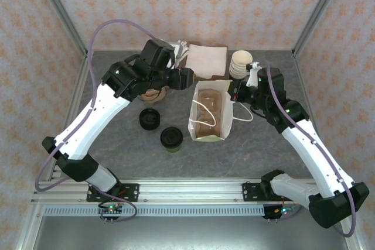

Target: Pack the takeout coffee

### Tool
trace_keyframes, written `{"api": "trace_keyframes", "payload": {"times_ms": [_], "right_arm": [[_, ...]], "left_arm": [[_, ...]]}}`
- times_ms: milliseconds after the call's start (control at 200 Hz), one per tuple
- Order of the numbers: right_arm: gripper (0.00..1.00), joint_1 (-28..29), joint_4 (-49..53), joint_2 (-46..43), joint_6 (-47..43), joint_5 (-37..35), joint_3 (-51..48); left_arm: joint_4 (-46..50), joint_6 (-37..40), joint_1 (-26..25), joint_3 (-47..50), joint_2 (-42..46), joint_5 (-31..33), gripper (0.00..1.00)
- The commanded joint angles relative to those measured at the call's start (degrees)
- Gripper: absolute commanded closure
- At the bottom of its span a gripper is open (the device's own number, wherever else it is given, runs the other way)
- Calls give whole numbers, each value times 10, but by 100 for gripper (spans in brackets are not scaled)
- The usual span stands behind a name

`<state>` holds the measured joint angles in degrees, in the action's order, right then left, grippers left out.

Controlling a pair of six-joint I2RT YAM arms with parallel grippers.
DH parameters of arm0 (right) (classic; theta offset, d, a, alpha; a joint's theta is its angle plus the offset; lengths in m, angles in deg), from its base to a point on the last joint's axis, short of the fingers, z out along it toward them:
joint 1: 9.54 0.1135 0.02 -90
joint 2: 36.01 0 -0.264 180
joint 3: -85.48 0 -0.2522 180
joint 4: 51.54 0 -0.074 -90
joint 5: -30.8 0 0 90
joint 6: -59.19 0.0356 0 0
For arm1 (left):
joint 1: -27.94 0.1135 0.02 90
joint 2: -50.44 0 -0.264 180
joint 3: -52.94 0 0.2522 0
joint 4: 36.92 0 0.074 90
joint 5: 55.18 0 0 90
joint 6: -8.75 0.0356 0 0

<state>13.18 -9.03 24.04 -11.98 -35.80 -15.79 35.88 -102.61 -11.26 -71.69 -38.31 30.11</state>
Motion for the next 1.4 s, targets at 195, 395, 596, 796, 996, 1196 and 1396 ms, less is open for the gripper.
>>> {"api": "trace_keyframes", "payload": {"times_ms": [195,395,596,796,996,1196,1396], "right_arm": [[100,0,60,28,89,-67,45],[100,0,65,34,103,-61,47],[100,0,123,39,100,-54,69],[100,0,123,22,114,-51,46],[100,0,142,27,128,-74,50],[100,0,141,29,149,-91,47],[100,0,142,29,154,-105,46]], "left_arm": [[81,-52,11,76,-14,22,30],[50,-73,8,203,21,-20,21],[3,-78,-19,339,93,-6,10],[-10,-70,-63,389,102,8,6],[-19,-79,-85,405,89,2,10],[-25,-89,-86,428,96,7,11],[-25,-89,-89,434,86,3,13]]}}
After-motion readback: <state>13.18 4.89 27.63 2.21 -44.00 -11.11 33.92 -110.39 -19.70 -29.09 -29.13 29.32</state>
